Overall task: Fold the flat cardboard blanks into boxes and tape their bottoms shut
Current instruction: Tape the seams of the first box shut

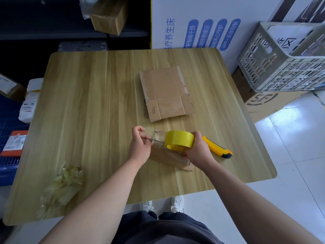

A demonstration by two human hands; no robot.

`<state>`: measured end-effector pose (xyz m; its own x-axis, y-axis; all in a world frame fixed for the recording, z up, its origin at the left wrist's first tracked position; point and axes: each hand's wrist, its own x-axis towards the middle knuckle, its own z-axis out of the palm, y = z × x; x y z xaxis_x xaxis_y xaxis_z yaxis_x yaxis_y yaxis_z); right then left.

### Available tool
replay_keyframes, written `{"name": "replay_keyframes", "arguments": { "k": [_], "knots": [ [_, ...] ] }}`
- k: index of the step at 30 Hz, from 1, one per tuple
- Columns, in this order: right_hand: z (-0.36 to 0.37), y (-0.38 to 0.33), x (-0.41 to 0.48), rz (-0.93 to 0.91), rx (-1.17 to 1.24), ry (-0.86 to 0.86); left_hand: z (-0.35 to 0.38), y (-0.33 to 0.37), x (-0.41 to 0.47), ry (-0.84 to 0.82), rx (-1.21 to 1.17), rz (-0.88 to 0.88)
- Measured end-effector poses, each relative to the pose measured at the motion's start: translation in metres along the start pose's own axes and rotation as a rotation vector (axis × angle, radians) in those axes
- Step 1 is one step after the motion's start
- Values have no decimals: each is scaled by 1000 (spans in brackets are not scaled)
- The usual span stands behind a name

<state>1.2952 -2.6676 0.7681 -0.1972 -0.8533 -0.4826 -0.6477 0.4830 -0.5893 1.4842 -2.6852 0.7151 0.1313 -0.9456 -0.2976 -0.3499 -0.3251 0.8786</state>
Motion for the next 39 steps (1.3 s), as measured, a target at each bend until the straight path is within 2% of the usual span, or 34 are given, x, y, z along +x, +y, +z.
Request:
{"name": "replay_keyframes", "arguments": {
  "k": [6,11,14,21,26,29,32,36,39],
  "knots": [
    [3,0,5,32,79,33,0,10,8,100,18,77],
    [5,4,6,51,126,49,9,14,22,13,102,-6],
    [5,3,8,60,143,46,11,14,30,-7,137,6],
    [7,3,8,83,168,11,9,13,38,56,127,23],
    [5,2,11,101,186,23,10,16,41,66,-44,-84],
    [4,2,11,110,218,30,6,20,31,66,-49,-14],
    [4,2,10,124,235,19,1,23,21,-20,119,43],
    [5,1,9,124,232,22,-2,24,20,-31,340,170],
    [6,1,8,121,214,19,-6,33,16,4,189,280]
  ]
}}
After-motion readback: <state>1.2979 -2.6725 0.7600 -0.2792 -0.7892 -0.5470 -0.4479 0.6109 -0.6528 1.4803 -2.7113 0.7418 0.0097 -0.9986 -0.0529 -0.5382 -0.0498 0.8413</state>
